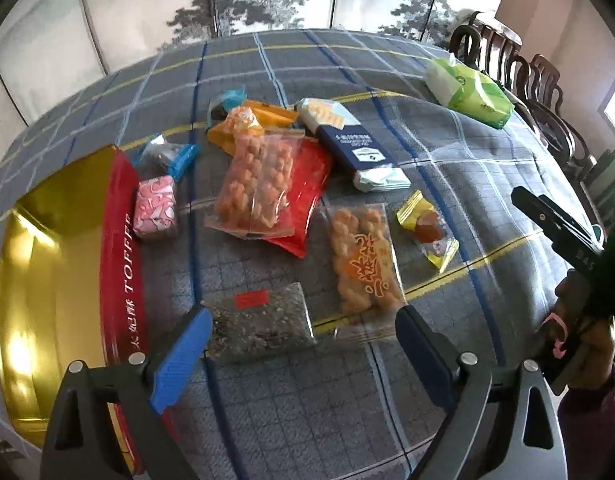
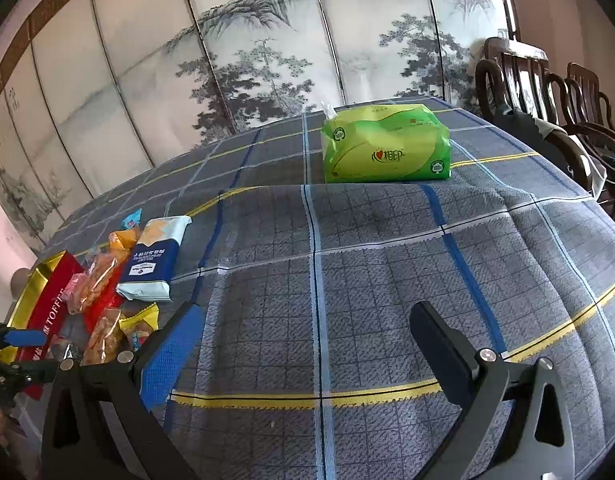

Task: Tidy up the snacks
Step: 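Move the left tool toward the clear bag of dark seeds, then grasp the clear bag of dark seeds with the left tool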

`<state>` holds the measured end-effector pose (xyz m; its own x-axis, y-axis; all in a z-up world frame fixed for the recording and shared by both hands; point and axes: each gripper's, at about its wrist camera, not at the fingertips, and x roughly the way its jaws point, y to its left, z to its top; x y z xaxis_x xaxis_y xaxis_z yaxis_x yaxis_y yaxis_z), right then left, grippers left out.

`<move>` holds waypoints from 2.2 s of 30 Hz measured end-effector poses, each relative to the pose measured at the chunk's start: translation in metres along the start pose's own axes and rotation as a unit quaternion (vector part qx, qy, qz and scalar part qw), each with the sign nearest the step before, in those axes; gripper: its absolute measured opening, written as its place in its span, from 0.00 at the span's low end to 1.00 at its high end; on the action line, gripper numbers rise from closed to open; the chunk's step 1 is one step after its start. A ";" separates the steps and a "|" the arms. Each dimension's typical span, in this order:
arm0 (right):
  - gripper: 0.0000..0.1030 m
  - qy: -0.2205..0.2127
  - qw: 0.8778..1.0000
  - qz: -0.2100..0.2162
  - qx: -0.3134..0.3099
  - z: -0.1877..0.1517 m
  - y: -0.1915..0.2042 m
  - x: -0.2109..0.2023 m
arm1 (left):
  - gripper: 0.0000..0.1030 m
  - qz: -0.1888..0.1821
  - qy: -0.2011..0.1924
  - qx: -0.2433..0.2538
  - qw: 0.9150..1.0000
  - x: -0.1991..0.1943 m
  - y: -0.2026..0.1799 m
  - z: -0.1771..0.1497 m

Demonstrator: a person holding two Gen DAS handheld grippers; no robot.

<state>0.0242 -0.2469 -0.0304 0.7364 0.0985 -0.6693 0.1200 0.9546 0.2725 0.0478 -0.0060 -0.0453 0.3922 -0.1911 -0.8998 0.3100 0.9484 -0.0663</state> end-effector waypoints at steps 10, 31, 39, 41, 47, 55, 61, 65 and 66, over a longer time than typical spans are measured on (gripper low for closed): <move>1.00 -0.003 1.000 0.012 0.007 0.000 -0.003 0.000 | 0.80 0.014 -0.001 0.032 0.999 0.007 0.002 0.001; 1.00 0.002 1.000 0.022 0.008 0.000 -0.003 0.002 | 0.80 0.007 0.043 0.021 0.999 0.015 0.014 0.002; 1.00 0.010 1.000 0.021 0.011 -0.001 -0.001 0.005 | 0.71 -0.010 0.046 0.000 0.999 0.027 0.021 -0.003; 1.00 0.013 1.000 0.021 0.012 0.000 -0.002 0.007 | 0.61 0.003 0.038 0.002 0.999 0.025 0.021 -0.003; 1.00 0.014 1.000 0.019 0.012 -0.001 -0.002 0.008 | 0.58 0.012 0.017 -0.001 1.000 0.019 0.020 -0.010; 1.00 0.022 1.000 0.012 0.009 -0.002 -0.003 0.013 | 0.58 0.013 0.000 -0.028 1.000 -0.005 0.016 -0.028; 1.00 0.028 1.000 0.004 0.007 -0.002 -0.001 0.015 | 0.58 0.018 -0.024 -0.018 0.999 -0.023 0.003 -0.032; 1.00 0.031 0.999 -0.003 0.006 -0.002 0.000 0.017 | 0.58 0.027 -0.035 -0.011 0.999 -0.033 -0.002 -0.034; 1.00 0.032 0.999 -0.005 0.006 -0.002 -0.001 0.017 | 0.58 0.030 -0.039 -0.009 0.999 -0.037 -0.003 -0.035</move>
<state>0.0352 -0.2458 -0.0431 0.6907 0.1077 -0.7151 0.1353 0.9521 0.2741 0.0024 0.0070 -0.0269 0.4764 -0.1513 -0.8661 0.2675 0.9633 -0.0211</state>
